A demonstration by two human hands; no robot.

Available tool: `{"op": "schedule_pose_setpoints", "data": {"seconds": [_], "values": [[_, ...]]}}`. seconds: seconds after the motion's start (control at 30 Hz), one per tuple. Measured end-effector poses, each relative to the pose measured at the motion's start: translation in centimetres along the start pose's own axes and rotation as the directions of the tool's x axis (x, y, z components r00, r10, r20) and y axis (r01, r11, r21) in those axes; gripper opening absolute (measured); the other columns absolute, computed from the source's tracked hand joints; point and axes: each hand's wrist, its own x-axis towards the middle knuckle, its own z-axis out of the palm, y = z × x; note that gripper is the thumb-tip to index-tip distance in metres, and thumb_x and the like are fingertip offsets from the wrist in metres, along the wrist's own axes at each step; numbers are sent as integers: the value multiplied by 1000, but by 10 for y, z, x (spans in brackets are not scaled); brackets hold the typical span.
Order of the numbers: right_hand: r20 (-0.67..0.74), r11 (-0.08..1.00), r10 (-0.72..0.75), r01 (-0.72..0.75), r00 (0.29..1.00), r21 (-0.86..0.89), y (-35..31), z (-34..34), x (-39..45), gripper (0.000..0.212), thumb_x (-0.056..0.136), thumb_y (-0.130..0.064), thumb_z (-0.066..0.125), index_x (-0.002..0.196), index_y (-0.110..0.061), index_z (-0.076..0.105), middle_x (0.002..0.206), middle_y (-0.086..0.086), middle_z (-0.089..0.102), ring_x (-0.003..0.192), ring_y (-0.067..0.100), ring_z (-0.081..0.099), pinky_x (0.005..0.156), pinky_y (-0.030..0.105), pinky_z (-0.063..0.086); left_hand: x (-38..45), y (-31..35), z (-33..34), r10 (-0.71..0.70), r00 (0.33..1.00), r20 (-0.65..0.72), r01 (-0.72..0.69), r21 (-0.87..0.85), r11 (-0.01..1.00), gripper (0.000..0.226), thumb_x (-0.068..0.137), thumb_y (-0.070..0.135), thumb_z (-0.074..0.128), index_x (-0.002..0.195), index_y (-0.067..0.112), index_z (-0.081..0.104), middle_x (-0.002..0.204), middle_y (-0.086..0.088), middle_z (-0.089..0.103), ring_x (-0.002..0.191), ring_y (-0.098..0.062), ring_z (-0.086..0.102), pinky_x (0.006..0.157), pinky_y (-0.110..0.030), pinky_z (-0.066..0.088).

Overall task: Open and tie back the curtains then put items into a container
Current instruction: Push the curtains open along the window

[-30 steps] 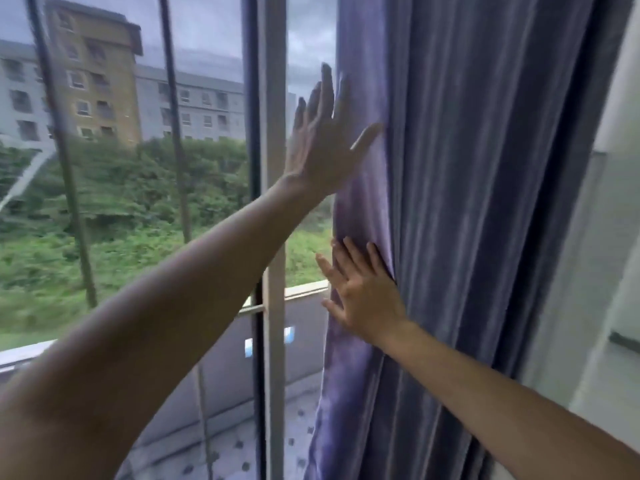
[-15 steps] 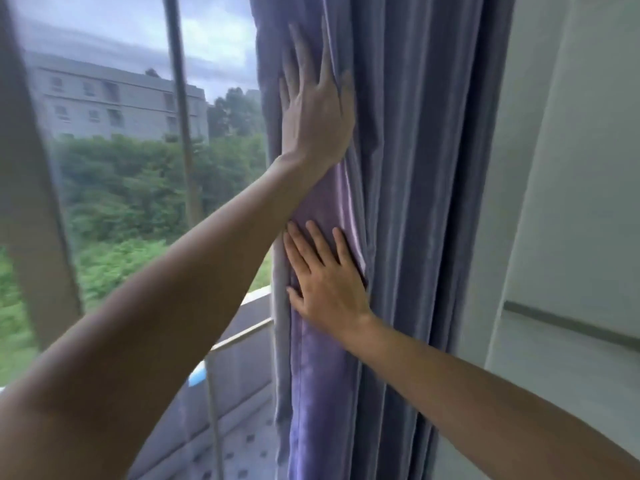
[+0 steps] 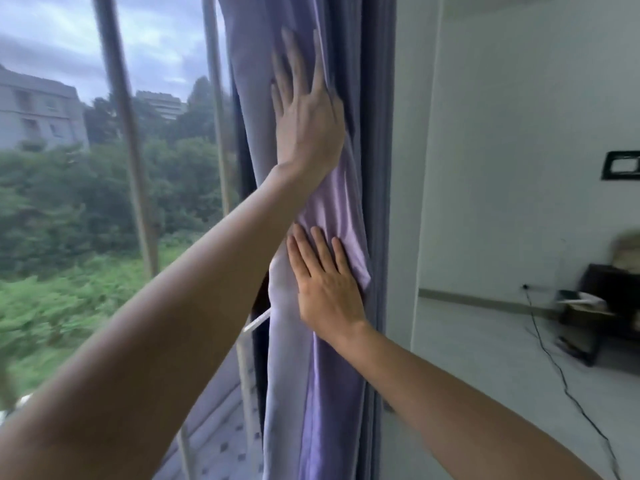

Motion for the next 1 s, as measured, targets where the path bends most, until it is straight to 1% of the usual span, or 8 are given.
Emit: {"op": "schedule_pose_setpoints", "data": {"seconds": [0.3, 0.4, 0.53, 0.67, 0.77, 0.87, 0.93, 1.0], "values": [[-69, 999, 17, -20, 998, -37, 124, 102, 28, 57, 90, -5, 26, 146, -2, 35, 156, 12, 28, 144, 30, 27, 118, 43, 25, 38, 8, 154, -51, 999, 16, 51, -19, 998, 57, 98, 14, 23, 152, 13, 3, 158, -15, -10, 145, -36, -8, 119, -49, 3], [-43, 999, 15, -17, 999, -34, 162, 133, 36, 58, 91, -5, 22, 148, 0, 29, 157, 15, 23, 145, 32, 22, 119, 43, 22, 51, 6, 201, -62, 997, 36, 63, -14, 998, 57, 99, 16, 22, 152, 11, 2, 158, -16, -10, 145, -36, -8, 119, -48, 1], [29, 999, 6, -5, 1000, -33, 206, 170, 47, 57, 94, -6, 16, 151, 2, 15, 159, 17, 13, 147, 36, 11, 120, 43, 11, 66, 5, 254, -77, 995, 70, 78, -9, 997, 57, 98, 17, 22, 151, 6, 3, 157, -19, -11, 144, -38, -9, 119, -49, 3], [55, 999, 26, -23, 998, -39, 235, 195, 50, 59, 95, -10, 20, 151, 2, 7, 160, 17, 4, 145, 36, -3, 117, 45, 2, 75, 2, 297, -89, 992, 88, 88, 15, 996, 55, 98, 18, 19, 149, 1, 11, 157, -19, -10, 145, -38, -7, 119, -50, 7], [47, 1000, 9, -8, 999, -10, 244, 209, 55, 59, 95, -9, 20, 152, 2, 6, 160, 18, 4, 144, 37, -6, 119, 46, 4, 82, -4, 312, -104, 993, 56, 102, 32, 994, 53, 98, 18, 19, 149, 3, 17, 158, -19, -9, 145, -36, -5, 119, -48, 7], [0, 997, 21, -21, 1000, 77, 238, 217, 60, 59, 93, -9, 16, 150, 1, 17, 159, 15, 17, 146, 35, 10, 119, 44, 14, 84, -10, 314, -128, 992, 12, 127, 93, 988, 50, 99, 18, 19, 147, 4, 23, 158, -19, -8, 145, -36, -5, 119, -47, 6], [-50, 990, 40, -33, 998, 137, 228, 219, 61, 58, 91, -11, 18, 149, -1, 24, 157, 12, 27, 144, 33, 24, 117, 42, 19, 81, -11, 310, -143, 990, -13, 143, 103, 984, 52, 100, 16, 21, 149, 4, 11, 157, -20, -8, 145, -37, -5, 119, -47, 5], [-76, 980, 41, -25, 996, 196, 219, 221, 59, 57, 92, -12, 28, 148, 0, 23, 155, 11, 30, 143, 32, 27, 116, 41, 21, 75, -10, 303, -156, 988, -21, 157, 103, 982, 57, 100, 13, 23, 148, -1, -3, 157, -21, -8, 145, -38, -5, 119, -48, 5]]}}
